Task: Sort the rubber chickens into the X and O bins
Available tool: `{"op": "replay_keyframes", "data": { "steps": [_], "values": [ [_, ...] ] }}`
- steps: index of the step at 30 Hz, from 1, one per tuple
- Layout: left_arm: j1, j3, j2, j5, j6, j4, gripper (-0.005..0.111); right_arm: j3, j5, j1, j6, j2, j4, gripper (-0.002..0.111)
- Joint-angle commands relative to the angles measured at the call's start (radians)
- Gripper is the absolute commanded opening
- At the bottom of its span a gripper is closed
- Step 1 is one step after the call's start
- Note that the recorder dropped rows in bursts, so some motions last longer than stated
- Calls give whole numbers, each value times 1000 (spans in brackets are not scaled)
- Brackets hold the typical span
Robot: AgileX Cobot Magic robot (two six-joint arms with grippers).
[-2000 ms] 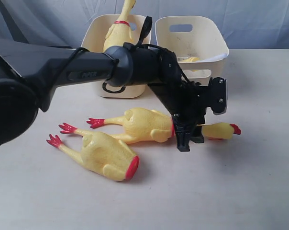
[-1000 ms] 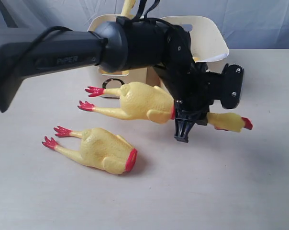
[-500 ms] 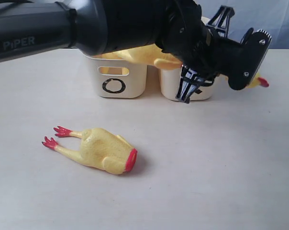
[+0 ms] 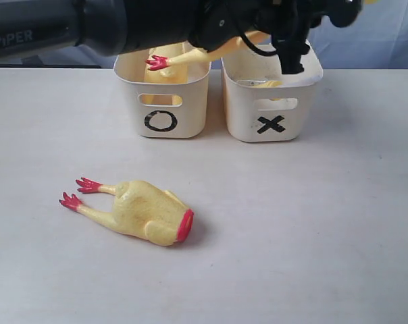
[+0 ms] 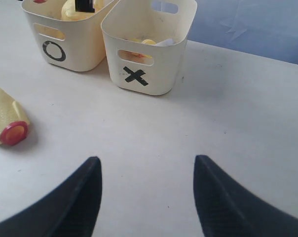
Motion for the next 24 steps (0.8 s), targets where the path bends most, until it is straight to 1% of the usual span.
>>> {"op": "replay_keyframes", "data": {
  "steps": [1, 6, 12, 18, 22, 24],
  "values": [
    [55, 3, -14, -100, -16, 11, 0, 4, -4, 5, -7, -5, 0, 53],
    [96, 3, -3, -157, -16, -6, 0, 4, -4, 5, -7, -5, 4, 53],
    [122, 3, 23, -241, -11, -161, 0, 4, -4, 5, -7, -5, 6, 53],
    [124, 3, 24, -294, -7, -262, 0, 4, -4, 5, -7, -5, 7, 53],
    [124, 3, 24, -346, -5, -394, 0, 4, -4, 5, -7, -5, 7, 53],
    [124, 3, 24, -362, 40, -449, 0, 4, -4, 5, -9, -5, 6, 53]
  ]
}}
